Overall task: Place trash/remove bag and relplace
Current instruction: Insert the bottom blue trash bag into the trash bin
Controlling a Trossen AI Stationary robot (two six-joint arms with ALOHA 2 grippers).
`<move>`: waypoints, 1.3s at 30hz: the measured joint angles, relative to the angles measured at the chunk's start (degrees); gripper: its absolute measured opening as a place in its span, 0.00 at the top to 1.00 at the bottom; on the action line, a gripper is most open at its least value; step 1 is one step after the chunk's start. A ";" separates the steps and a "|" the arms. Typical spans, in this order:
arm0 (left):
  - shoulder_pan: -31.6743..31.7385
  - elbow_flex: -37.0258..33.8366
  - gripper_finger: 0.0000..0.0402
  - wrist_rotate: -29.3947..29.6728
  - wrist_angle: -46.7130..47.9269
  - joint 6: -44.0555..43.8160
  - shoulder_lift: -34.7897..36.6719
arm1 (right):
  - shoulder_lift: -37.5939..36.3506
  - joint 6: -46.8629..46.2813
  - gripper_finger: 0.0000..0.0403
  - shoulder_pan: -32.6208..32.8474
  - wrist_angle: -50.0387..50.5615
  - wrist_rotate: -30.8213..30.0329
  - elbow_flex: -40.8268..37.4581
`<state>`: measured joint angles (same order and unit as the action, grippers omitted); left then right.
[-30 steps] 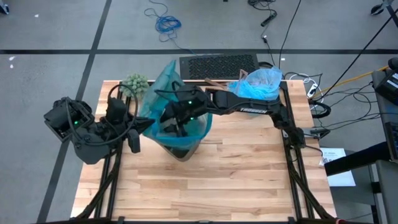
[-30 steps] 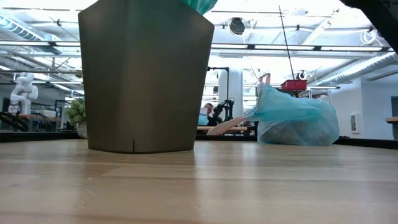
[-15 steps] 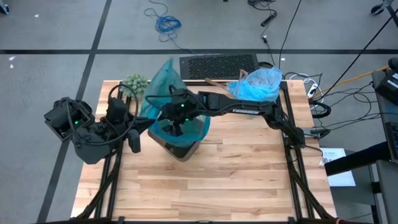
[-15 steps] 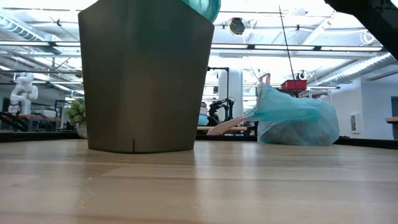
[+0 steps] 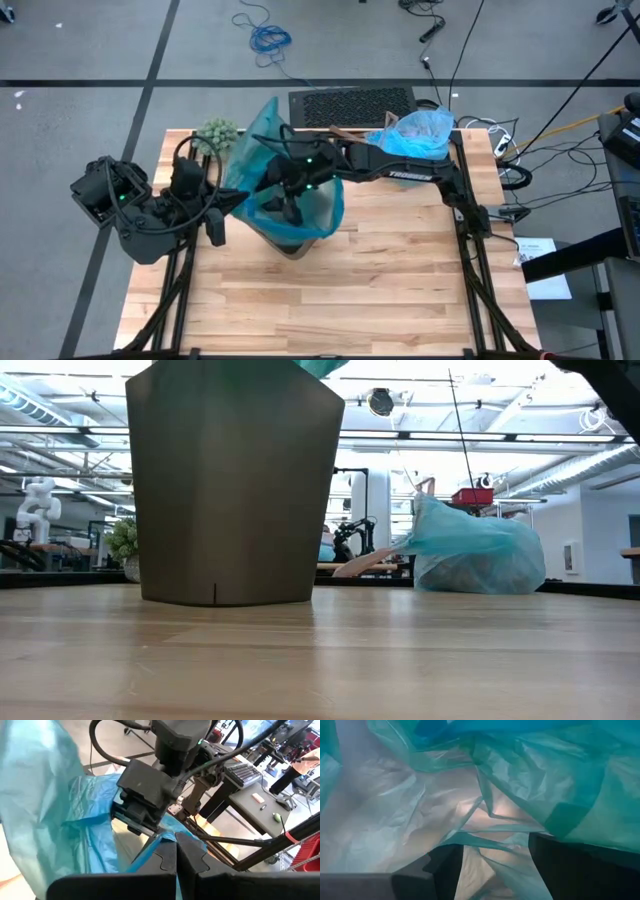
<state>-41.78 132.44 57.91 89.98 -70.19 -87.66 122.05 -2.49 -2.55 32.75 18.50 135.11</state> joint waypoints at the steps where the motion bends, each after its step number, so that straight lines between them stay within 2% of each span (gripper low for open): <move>1: 0.00 0.00 1.00 0.00 0.06 0.00 0.00 | -0.12 -0.48 0.45 -0.01 0.00 0.42 -0.05; 4: 0.02 0.00 1.00 0.00 0.04 0.00 0.00 | -0.35 -0.19 0.45 -0.10 0.09 0.36 -0.07; 10: 0.00 0.00 1.00 0.00 0.04 0.00 0.00 | 0.68 4.57 0.45 -0.26 4.98 -9.96 -0.11; 14: 0.01 0.00 1.00 0.00 0.04 0.00 0.00 | 0.79 4.75 0.45 -0.69 7.15 -12.54 -0.18; 16: 0.00 0.00 1.00 0.00 0.04 -0.01 0.00 | 0.62 2.97 0.45 -0.81 7.78 -9.99 -0.18; 20: 0.00 0.00 1.00 0.00 0.04 -0.02 0.00 | 0.43 -4.64 0.45 -1.41 7.92 -0.20 -0.16; 23: 0.01 0.00 1.00 -0.02 0.04 -0.02 0.00 | 0.40 -9.34 0.45 -2.27 8.59 3.13 -0.16; 27: 0.00 0.00 1.00 -0.43 0.04 -0.02 0.00 | 0.06 -10.13 0.45 -2.50 8.02 5.83 -0.16; 33: 0.00 0.00 1.00 -0.46 0.02 -0.04 0.00 | -2.33 -8.45 0.45 -2.35 5.34 13.60 -0.16; 37: 0.02 0.00 1.00 -0.56 0.03 -0.02 0.00 | -5.28 -7.42 0.45 -2.26 5.20 14.17 -0.16; 39: 0.00 0.00 1.00 -0.70 0.00 -0.02 0.00 | -7.21 -6.50 0.45 -2.28 6.93 11.85 -0.16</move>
<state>-41.78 132.44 57.21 89.97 -70.22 -87.66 114.84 -8.99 -4.84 39.68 30.35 134.96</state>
